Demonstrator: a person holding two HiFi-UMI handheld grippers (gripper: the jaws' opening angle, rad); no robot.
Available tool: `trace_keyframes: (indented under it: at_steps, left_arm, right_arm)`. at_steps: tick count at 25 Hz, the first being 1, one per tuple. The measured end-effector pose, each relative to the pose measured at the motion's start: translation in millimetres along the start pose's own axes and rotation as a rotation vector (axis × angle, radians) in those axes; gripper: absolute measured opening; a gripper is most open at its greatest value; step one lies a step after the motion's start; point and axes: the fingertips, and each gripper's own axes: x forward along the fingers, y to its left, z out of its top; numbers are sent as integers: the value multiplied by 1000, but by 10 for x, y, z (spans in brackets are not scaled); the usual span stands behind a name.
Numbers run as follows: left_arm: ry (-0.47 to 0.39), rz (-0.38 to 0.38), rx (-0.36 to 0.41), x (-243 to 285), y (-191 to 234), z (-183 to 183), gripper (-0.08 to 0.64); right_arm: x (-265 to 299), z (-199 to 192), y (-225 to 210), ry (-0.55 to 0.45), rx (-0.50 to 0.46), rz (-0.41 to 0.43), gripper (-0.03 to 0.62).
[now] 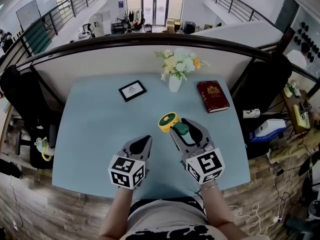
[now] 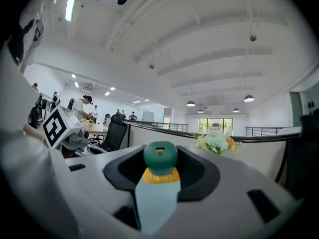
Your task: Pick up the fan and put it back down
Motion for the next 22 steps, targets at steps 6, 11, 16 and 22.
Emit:
trace_keyframes:
  at_steps: [6,11,16,22]
  left_arm:
    - [-1,-6,-1,10,-5,13,11]
    - [0,-5,-6,3,11,-16,11]
    - [11,9,-6,-6,93,-35,11]
    - [32,27,-38,-3,173,-145,11]
  right_arm:
    - [5,-40,10,11,8,1,179]
    - [23,-35,21,13,1,4,179]
    - [79,-81,47,29,6,21,179]
    - [193,-228,77,67,18,49,179]
